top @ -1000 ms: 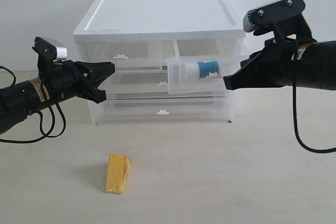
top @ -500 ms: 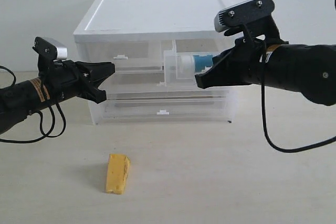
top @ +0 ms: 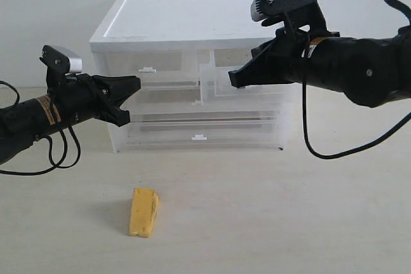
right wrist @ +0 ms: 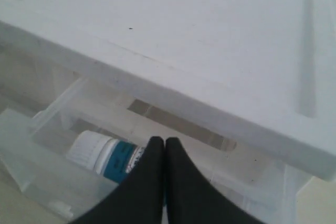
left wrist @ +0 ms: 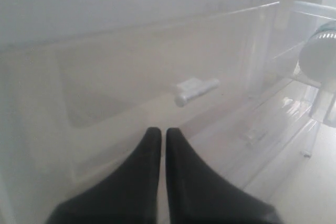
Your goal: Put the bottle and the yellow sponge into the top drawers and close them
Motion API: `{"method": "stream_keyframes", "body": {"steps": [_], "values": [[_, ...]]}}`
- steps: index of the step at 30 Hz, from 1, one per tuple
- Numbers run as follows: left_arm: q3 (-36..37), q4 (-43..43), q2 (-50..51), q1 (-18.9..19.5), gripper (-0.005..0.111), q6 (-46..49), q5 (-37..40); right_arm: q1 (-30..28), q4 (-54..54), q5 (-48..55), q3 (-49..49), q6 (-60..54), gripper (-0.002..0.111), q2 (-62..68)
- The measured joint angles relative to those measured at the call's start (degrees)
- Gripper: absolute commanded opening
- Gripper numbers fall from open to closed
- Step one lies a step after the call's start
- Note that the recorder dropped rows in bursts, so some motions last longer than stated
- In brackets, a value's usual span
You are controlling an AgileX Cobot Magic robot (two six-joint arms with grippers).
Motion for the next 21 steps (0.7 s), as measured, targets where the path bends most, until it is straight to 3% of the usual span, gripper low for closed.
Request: {"method": "stream_keyframes", "body": {"steps": [12,17,21], "values": [[0.0,-0.2,0.5,0.0,0.004,-0.8,-1.4,0.9,0.0,7.8,2.2,1.0,0.0,-14.3],[0.9,0.4,-2.5,0.0,0.004,-2.8,-1.7,1.0,0.0,-3.3,18.6,7.4,0.0,-17.6],[2.3,0.4,-6.3,0.0,0.004,-3.0,-0.9,1.0,0.0,-9.6,21.0,8.6,0.0,-11.6]]}}
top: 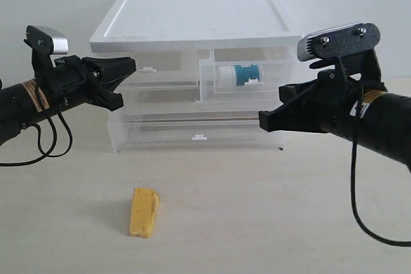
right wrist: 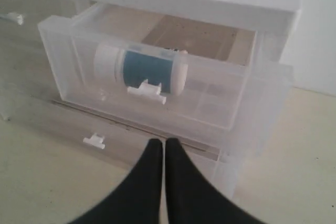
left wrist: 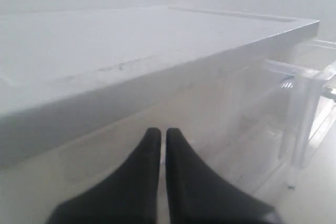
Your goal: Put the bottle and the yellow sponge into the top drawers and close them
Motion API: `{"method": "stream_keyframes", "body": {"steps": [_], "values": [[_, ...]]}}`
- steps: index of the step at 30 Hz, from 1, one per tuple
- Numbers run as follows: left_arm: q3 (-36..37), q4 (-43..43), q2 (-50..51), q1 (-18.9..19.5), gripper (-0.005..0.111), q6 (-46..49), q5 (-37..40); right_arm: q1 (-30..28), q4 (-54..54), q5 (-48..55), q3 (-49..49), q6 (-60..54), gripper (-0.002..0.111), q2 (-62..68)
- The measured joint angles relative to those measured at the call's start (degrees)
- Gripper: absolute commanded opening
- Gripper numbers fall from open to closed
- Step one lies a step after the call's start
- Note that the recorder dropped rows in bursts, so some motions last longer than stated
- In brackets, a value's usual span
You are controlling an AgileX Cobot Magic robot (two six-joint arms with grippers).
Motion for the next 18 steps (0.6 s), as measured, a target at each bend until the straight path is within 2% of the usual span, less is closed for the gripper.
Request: {"method": "stream_keyframes", "body": {"steps": [4,8,10,18], "values": [[0.2,0.0,-0.1,0.0,0.004,0.1,1.3,0.0,-2.5,-11.2,0.0,5.4,0.003,7.8],[0.2,0.0,-0.1,0.0,0.004,0.2,1.5,0.0,-3.0,-14.1,-4.0,6.9,0.03,12.9],[0.2,0.0,-0.1,0.0,0.004,0.2,1.5,0.0,-3.1,-13.3,-6.1,7.0,0.037,14.1],[0.2,-0.1,-0.1,0.0,0.004,0.7,1.6,0.0,-2.8,-10.2,-14.9,5.8,0.037,20.8]]}}
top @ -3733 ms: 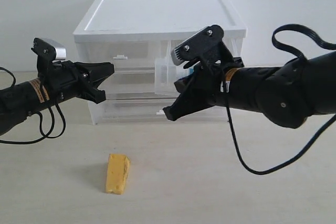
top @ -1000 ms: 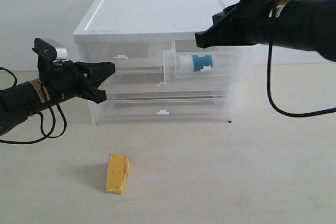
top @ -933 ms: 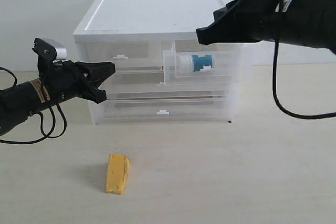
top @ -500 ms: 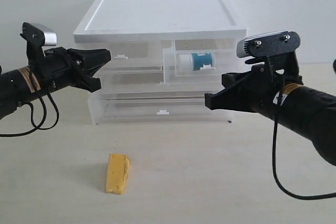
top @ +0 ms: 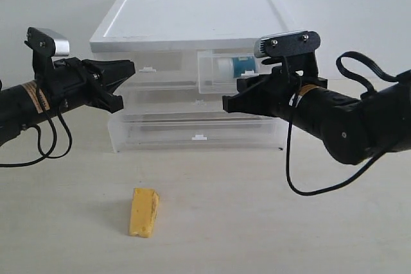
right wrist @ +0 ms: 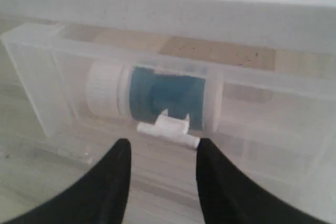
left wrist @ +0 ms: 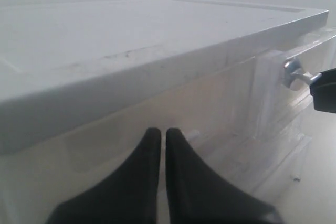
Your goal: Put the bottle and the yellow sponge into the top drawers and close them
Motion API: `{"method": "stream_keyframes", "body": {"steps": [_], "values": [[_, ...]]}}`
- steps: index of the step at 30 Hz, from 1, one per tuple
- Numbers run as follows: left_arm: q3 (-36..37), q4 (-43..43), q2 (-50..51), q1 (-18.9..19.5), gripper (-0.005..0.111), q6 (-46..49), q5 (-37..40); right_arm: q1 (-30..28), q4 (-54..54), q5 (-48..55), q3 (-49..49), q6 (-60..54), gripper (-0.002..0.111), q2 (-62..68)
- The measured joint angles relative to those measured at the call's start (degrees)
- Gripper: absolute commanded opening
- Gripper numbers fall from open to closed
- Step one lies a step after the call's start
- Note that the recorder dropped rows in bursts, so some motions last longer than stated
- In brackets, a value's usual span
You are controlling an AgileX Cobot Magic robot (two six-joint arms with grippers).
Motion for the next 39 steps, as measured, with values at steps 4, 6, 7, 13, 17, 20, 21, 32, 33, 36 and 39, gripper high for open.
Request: {"method": "stream_keyframes", "body": {"steps": [4,6,7,13,17,20,21,32,33,36,39], "values": [[0.0,-0.2,0.0,0.0,0.004,0.4,0.0,0.0,1.9,2.6,-3.8,-3.0,0.037,1.6],[0.0,-0.3,0.0,0.0,0.004,0.8,0.0,0.0,4.6,3.4,-5.6,-6.4,0.037,1.7],[0.0,-0.4,0.0,0.0,0.004,0.9,0.0,0.0,5.7,4.3,-6.0,-7.9,0.037,1.7],[0.0,-0.5,0.0,0.0,0.004,1.0,0.0,0.0,6.4,7.7,-6.4,-9.8,0.037,1.4],[0.0,1.0,0.0,0.0,0.004,3.4,0.1,1.1,5.8,9.8,-3.6,-9.8,0.037,-2.3],[0.0,2.4,0.0,0.0,0.006,4.2,-0.6,2.0,5.3,8.7,0.1,-9.8,0.037,-5.9],[0.0,2.8,0.0,0.0,0.011,4.3,-0.9,2.2,5.3,8.6,1.0,-9.8,0.037,-7.1],[0.0,10.7,0.0,-0.4,0.063,12.1,-1.8,2.3,5.7,9.0,3.5,-15.7,0.037,-12.0],[0.0,10.7,0.0,-0.8,0.063,14.2,-1.3,2.3,5.9,9.1,3.5,-16.3,0.037,-12.0],[0.0,8.6,0.0,-3.5,0.063,24.8,2.6,2.3,7.4,9.5,3.5,-18.2,0.037,-12.0],[0.0,-2.3,0.0,-8.9,0.063,42.3,10.8,2.3,8.3,9.7,3.5,-19.3,0.037,-12.0]]}}
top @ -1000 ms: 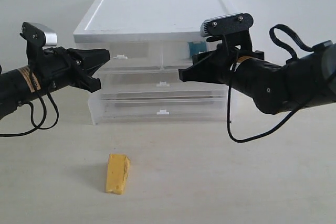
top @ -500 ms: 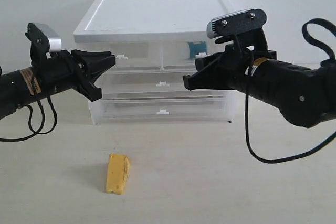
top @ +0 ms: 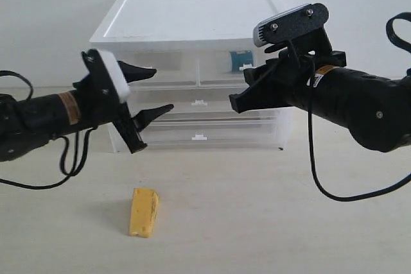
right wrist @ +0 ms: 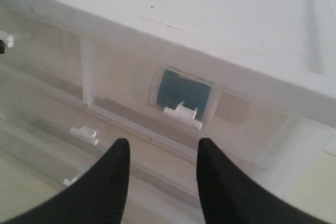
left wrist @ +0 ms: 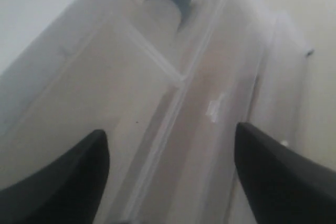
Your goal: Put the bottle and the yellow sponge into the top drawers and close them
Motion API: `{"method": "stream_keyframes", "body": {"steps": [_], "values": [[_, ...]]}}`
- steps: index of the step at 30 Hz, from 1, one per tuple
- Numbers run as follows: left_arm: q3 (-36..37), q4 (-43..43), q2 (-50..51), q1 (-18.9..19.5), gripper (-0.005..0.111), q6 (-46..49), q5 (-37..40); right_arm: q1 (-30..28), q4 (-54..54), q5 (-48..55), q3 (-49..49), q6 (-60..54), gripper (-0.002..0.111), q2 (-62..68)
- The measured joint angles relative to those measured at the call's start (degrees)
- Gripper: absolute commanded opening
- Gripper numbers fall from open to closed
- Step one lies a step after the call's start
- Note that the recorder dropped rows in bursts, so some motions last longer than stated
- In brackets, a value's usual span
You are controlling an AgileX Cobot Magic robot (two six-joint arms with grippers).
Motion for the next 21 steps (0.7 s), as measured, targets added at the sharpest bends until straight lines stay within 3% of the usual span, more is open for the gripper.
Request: {"method": "stream_keyframes", "body": {"steps": [5,8,12,17,21], "values": [[0.7,-27.0,0.0,-7.6,0.063,29.8,7.5,0.0,0.5,0.1,0.0,-1.0,0.037,0.0],[1.4,-34.0,0.0,-9.3,0.063,36.0,6.9,0.0,0.6,0.1,0.0,-1.4,0.037,0.0],[5.5,-35.6,0.0,-9.4,0.063,37.9,-0.9,0.0,0.6,0.1,0.0,-1.7,0.037,0.0],[13.2,-36.6,-0.8,-9.5,0.057,41.0,-16.7,0.0,0.6,0.1,0.0,-2.2,0.037,0.0],[16.0,-36.9,-1.0,-9.8,0.056,44.9,-18.8,0.0,0.6,0.1,0.0,-2.4,0.037,0.0]]}}
